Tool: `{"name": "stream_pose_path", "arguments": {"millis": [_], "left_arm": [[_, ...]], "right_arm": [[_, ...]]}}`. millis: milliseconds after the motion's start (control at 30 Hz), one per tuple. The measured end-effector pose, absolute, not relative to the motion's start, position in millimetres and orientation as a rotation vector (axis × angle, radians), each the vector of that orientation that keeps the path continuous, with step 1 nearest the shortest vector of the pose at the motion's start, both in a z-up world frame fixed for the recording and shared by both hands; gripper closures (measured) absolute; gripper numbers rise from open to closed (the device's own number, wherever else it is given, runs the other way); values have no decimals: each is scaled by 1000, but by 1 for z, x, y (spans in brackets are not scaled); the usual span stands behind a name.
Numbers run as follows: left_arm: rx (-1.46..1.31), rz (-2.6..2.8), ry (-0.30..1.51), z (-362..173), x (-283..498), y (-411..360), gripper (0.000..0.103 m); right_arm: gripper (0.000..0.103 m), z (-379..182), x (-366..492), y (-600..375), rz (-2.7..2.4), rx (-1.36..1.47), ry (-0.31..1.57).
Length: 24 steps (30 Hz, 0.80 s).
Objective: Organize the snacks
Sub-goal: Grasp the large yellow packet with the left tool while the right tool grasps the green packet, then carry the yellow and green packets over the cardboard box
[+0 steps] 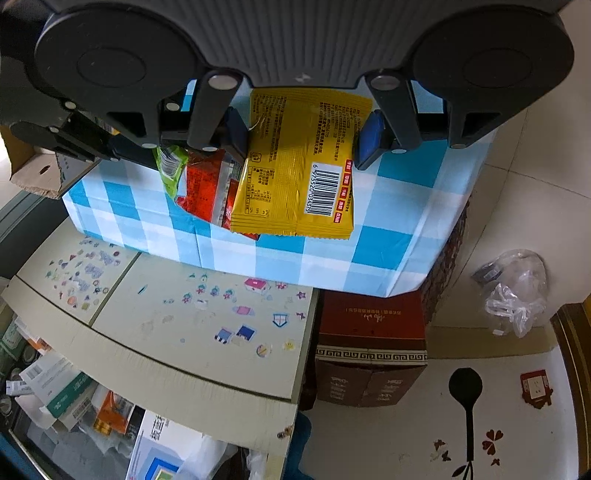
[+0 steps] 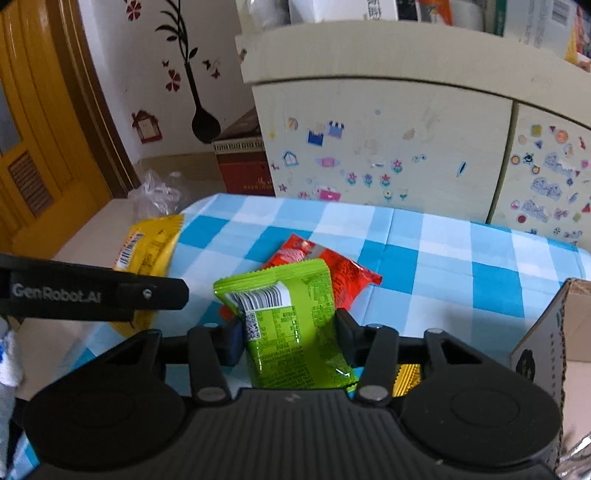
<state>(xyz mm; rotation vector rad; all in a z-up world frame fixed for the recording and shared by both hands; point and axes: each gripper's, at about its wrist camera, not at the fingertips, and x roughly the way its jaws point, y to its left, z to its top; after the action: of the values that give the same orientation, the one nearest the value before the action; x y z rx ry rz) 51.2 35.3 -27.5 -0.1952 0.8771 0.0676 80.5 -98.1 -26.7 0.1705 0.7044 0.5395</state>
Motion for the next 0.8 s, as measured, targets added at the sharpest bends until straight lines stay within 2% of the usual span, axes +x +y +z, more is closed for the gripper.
{"name": "stream_pose_path", "arguments": {"millis": [367, 800], "left_arm": [[-194, 64, 843, -12, 42, 37, 38], [-201, 58, 796, 7, 30, 38, 38]], "right_arm": [[54, -11, 61, -98, 529, 187, 695], [54, 39, 21, -120, 493, 240, 582]]}}
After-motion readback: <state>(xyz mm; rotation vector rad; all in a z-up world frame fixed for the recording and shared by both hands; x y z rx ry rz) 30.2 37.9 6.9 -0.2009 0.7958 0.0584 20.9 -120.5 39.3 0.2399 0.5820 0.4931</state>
